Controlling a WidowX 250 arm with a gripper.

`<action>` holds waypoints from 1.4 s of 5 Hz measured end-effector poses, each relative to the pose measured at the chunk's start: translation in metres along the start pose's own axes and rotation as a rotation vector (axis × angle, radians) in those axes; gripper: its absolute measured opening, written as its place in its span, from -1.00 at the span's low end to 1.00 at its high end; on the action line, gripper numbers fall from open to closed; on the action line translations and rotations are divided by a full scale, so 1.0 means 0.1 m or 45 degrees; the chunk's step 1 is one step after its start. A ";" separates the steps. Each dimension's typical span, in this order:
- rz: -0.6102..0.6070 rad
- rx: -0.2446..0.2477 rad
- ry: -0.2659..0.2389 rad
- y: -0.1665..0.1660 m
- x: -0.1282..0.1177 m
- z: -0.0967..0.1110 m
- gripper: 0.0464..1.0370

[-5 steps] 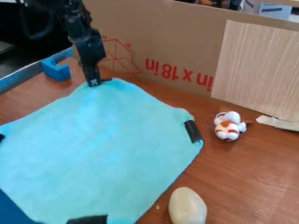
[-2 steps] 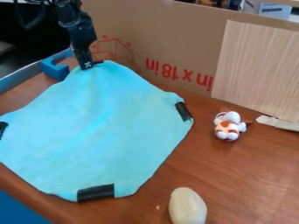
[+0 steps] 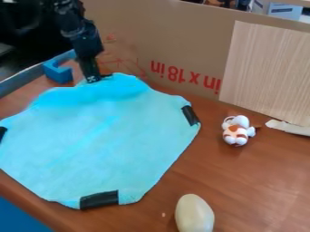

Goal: Fold the cloth from top left to bottom right

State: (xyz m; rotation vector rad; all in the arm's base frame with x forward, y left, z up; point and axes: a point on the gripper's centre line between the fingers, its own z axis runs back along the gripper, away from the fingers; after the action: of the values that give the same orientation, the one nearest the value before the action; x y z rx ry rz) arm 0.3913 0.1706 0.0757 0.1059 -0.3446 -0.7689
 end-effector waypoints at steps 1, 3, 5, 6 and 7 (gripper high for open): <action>-0.084 -0.012 -0.048 -0.26 0.11 0.12 -0.99; -0.243 -0.010 -0.064 -0.78 0.15 0.23 -0.99; -0.371 -0.012 -0.087 -1.21 0.09 0.34 -0.99; -0.412 -0.014 -0.089 -1.40 0.10 0.38 -0.99; -0.425 0.002 -0.070 -1.55 0.13 0.42 -0.99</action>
State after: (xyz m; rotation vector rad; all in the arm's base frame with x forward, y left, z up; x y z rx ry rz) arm 0.2829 0.0513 0.0850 0.1464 -0.3848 -1.1031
